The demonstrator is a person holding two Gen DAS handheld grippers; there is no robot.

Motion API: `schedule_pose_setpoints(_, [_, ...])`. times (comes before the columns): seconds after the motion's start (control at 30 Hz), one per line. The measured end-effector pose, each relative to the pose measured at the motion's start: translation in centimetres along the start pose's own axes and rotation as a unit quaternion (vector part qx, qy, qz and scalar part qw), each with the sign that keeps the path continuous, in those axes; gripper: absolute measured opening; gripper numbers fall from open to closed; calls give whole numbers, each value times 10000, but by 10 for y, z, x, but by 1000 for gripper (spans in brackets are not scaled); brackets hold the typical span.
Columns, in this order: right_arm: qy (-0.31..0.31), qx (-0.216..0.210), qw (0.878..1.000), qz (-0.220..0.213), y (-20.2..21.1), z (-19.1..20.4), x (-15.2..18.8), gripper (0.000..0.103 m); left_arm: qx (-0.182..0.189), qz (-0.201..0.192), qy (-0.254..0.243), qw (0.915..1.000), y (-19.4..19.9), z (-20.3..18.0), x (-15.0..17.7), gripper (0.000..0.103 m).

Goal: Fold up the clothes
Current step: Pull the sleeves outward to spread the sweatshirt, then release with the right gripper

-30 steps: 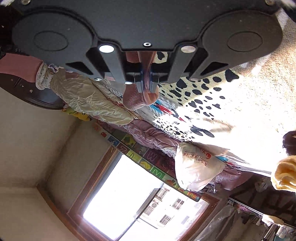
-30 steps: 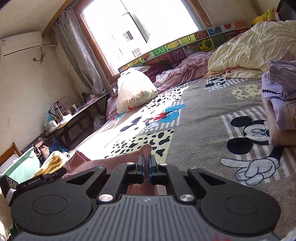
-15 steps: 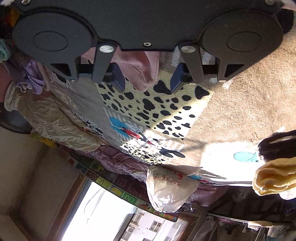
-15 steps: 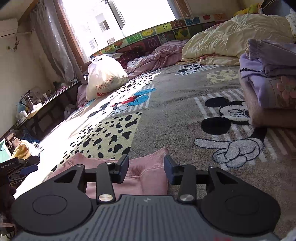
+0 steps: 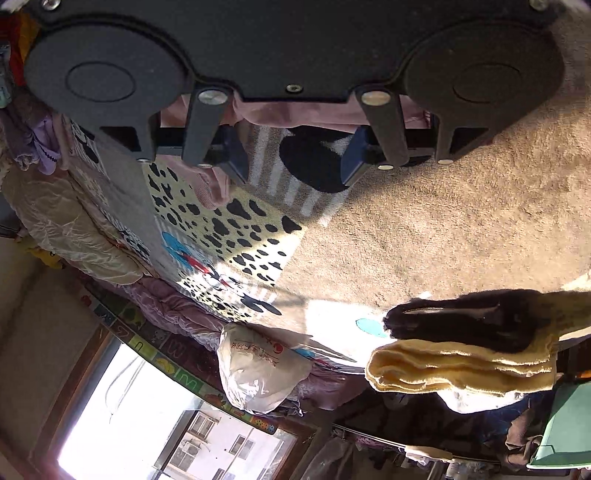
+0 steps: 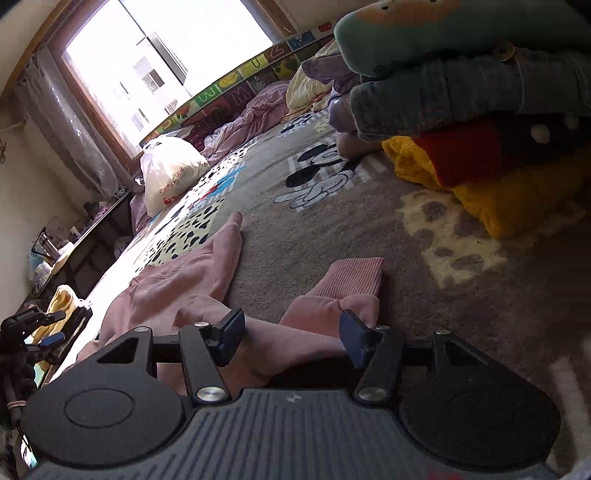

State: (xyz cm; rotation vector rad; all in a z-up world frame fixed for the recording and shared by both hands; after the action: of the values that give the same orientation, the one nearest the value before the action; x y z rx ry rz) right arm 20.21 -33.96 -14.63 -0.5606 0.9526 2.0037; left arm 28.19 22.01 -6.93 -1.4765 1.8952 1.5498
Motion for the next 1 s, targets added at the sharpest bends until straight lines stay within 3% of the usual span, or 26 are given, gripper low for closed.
schedule_pose_setpoints(0.1, [-501,-161,9984,-202,8,-14,15,57,-106,-100,571,9983,28,32,5,54])
schedule_pose_setpoints(0.2, [-719,-328,9965,-275,4,-11,19,64,-293,-114,882,9956,47,55,13,54])
schedule_pose_setpoints(0.37, [-623,-450,9968,-239,-8,5,28,65,-558,333,1181,9909,38,79,33,55])
schedule_pose_setpoints(0.5, [82,-448,9975,-536,-5,37,35,65,-698,577,1225,9883,17,87,48,55])
schedule_pose_setpoints(0.6, [595,-593,9953,-472,-11,58,39,65,-664,299,1051,9918,9,83,46,54])
schedule_pose_setpoints(0.63, [687,-613,9949,-416,-15,62,41,65,-643,213,998,9927,6,82,45,48])
schedule_pose_setpoints(0.67, [712,-602,9950,-346,-18,63,42,65,-616,170,949,9934,2,81,44,16])
schedule_pose_setpoints(0.7, [727,-584,9952,-289,-21,64,43,65,-596,103,871,9944,-2,79,41,5])
schedule_pose_setpoints(0.77, [703,-508,9959,-237,-23,62,44,65,-621,-489,619,9949,4,73,29,2])
schedule_pose_setpoints(0.83, [679,-433,9966,-184,-26,59,46,65,-717,-1195,399,9894,18,66,10,2])
schedule_pose_setpoints(0.93, [643,-320,9974,-105,-30,56,49,64,-867,-1745,216,9806,24,63,-19,2])
schedule_pose_setpoints(1.0, [688,-283,9972,-71,-31,56,51,64,-882,-1769,154,9801,13,65,-29,3])
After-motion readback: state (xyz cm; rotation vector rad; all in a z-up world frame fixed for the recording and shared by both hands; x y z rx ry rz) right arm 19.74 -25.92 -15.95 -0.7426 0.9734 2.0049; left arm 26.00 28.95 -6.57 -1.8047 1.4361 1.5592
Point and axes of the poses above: each gripper's, at about its wrist camera, not at the fingertips, and y roughly against the way its jaws point, z to its left, x to its underside, the point moved 2 cm from there along -y, roughly the way its jaws point, and after that the axes turned 6 degrees about -x, right-handed, at the moved point
